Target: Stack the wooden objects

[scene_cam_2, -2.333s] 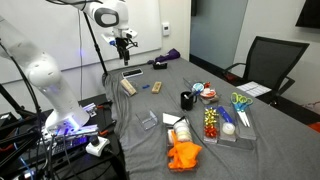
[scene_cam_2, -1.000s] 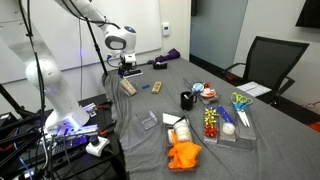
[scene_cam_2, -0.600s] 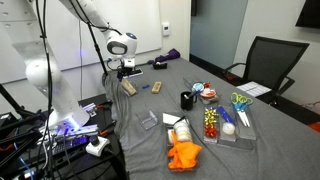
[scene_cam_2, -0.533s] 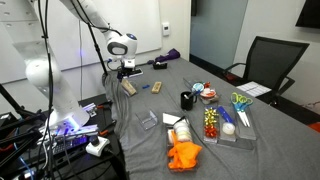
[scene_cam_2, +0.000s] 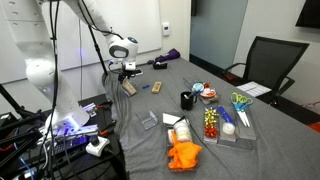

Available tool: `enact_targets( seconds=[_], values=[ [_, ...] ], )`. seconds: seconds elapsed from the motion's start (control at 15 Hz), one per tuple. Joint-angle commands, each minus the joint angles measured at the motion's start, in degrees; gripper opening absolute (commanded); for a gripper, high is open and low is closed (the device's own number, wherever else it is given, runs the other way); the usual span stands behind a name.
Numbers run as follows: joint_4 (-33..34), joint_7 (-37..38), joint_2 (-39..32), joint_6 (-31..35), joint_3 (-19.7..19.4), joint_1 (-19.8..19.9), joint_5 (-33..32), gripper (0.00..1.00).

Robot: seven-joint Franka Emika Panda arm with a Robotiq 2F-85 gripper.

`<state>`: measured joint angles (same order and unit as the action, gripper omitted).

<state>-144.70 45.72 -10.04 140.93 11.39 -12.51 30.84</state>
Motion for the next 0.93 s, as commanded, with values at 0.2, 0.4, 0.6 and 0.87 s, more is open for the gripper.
enact_targets(
  seconds=[0.2,0.4,0.6,0.87],
  values=[
    [0.8,-0.6,-2.3,2.6,1.2,-0.6,1.8,1.0],
    [0.7,-0.6,-2.6,3.1,1.2,-0.8,1.5,1.0],
    [0.9,-0.4,-2.9,3.3,1.1,-1.0,1.4,0.68],
    [1.0,-0.3,-3.0,3.1,1.0,-0.9,1.4,0.39]
  ],
)
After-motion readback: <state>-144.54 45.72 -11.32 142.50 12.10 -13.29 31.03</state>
